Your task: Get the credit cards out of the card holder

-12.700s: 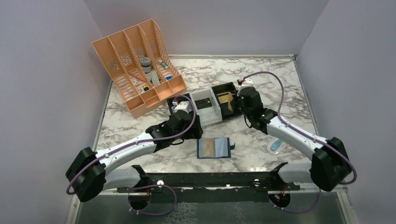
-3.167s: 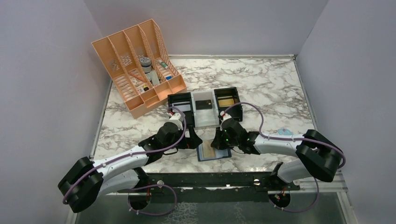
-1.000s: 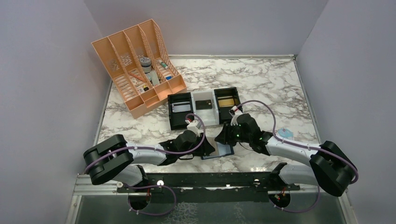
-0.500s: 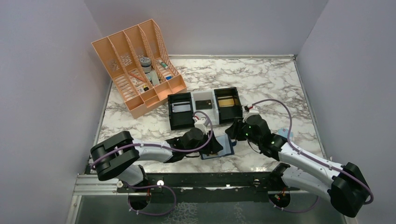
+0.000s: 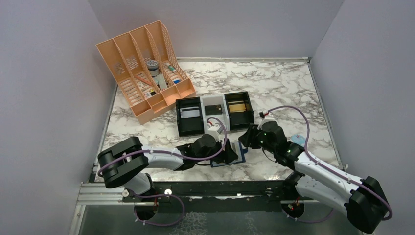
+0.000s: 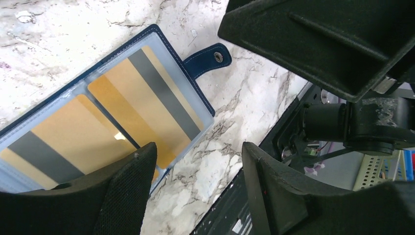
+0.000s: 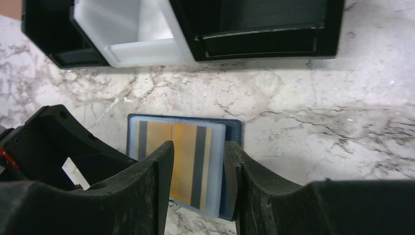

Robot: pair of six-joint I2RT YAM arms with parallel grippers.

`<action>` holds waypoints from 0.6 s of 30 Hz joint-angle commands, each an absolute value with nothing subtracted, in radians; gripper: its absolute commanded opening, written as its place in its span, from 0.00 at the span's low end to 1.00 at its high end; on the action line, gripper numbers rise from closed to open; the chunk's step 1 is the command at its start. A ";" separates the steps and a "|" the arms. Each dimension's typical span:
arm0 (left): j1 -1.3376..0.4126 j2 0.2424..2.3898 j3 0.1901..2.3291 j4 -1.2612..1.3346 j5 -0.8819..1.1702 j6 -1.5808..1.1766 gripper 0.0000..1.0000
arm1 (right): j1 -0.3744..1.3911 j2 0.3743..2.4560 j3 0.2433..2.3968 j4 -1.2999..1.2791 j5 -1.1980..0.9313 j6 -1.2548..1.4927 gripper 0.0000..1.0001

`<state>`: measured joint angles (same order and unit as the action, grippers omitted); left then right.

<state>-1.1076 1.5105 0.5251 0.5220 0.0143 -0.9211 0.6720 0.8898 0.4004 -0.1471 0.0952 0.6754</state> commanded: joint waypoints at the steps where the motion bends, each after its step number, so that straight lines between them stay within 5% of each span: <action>1: -1.111 1.422 0.482 0.540 -0.026 -0.902 0.67 | 0.667 0.899 0.384 -0.061 -0.051 0.636 0.43; 18: -1.111 1.586 0.553 0.537 -0.033 -0.932 0.63 | 0.667 1.148 0.376 -0.025 -0.138 0.632 0.24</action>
